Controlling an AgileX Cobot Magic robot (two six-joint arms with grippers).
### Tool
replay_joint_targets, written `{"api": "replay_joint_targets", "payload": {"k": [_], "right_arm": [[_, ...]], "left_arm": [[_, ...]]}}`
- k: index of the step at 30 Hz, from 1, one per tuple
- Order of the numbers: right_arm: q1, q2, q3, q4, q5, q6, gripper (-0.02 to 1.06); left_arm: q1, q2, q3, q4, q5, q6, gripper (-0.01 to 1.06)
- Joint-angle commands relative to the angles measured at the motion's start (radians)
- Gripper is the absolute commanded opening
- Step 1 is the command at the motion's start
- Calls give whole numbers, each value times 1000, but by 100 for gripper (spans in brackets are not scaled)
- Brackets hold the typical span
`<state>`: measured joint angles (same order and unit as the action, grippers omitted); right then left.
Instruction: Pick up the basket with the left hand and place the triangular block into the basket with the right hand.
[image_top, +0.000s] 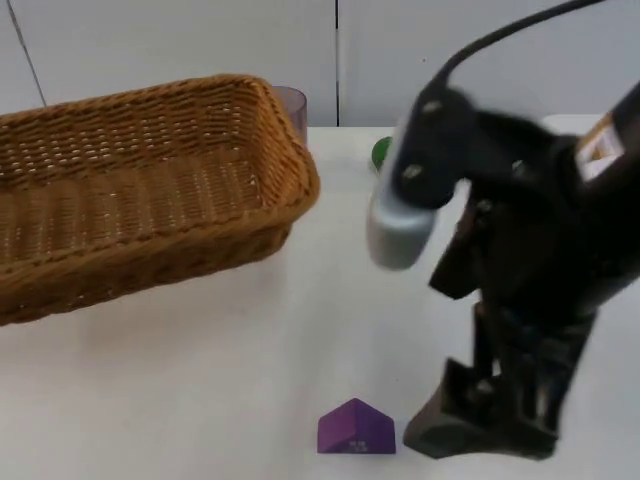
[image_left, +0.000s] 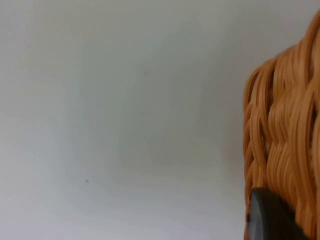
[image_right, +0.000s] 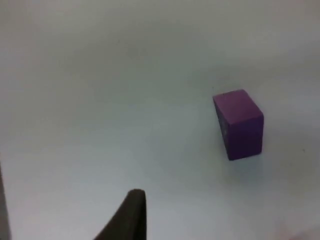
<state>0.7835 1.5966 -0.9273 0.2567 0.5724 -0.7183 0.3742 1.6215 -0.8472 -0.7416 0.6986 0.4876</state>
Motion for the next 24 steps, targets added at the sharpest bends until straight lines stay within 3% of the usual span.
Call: {"api": "replay_joint_targets", "payload": {"k": [1, 4, 9, 21, 24], "right_arm": [[8, 42, -22, -29, -17, -7, 105], [8, 140, -51, -52, -74, -21, 105], [8, 254, -90, -52, -86, -59, 105], [8, 429, -104, -37, -256, -147, 98], [8, 456, -119, -31, -258, -147, 96]], "left_arm": [[13, 10, -17, -38, 17, -11, 0], [23, 30, -17, -32, 20, -3, 0], [23, 34, -17, -32, 10, -3, 0], [23, 34, -17, -32, 4, -3, 0], [23, 34, -17, -32, 4, -3, 0]]}}
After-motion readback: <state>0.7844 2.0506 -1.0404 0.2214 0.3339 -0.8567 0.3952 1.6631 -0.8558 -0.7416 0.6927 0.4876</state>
